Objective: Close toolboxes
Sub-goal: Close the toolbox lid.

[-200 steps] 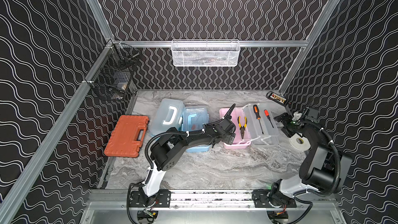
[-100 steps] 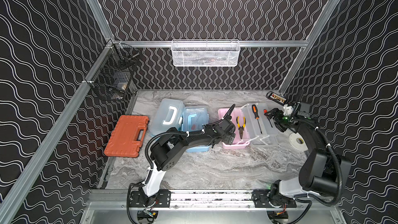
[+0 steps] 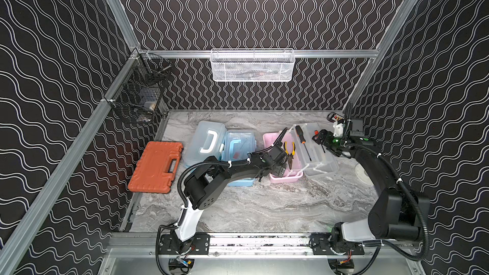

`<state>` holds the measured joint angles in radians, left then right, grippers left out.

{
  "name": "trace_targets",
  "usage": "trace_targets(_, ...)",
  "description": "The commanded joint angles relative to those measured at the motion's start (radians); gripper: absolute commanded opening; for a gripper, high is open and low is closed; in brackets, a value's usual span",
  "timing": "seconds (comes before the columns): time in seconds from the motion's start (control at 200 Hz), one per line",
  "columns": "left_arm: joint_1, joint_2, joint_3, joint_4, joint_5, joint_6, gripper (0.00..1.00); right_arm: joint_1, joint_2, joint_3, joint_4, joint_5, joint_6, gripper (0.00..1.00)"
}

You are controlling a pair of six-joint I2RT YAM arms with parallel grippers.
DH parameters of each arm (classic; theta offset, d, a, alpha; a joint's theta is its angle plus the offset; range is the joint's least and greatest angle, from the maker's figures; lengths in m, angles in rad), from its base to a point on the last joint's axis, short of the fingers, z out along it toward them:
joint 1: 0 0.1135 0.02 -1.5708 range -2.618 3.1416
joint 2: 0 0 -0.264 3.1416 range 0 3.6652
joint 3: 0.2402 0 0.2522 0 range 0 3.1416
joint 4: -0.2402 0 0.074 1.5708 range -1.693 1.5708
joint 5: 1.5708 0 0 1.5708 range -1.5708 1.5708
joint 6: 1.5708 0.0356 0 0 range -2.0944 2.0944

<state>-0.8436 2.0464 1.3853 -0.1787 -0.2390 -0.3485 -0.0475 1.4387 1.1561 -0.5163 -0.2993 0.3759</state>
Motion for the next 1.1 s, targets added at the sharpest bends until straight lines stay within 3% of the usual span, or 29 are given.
trace_targets(0.0,-0.003,-0.016,-0.004,-0.002,0.025,0.024,0.98,0.049,-0.011,0.025,-0.047,-0.004,0.003,0.86)
trace_targets(0.28,-0.003,-0.097,-0.021,-0.011,0.014,0.062,0.98,0.152,0.01,0.036,-0.048,0.087,0.004,0.86)
trace_targets(0.766,-0.003,-0.186,-0.057,-0.063,-0.031,0.096,0.98,0.187,0.025,0.03,-0.026,0.124,0.009,0.87)
trace_targets(1.096,-0.004,-0.349,-0.123,-0.081,-0.071,0.108,0.98,0.225,0.023,0.038,-0.045,0.16,-0.014,0.87)
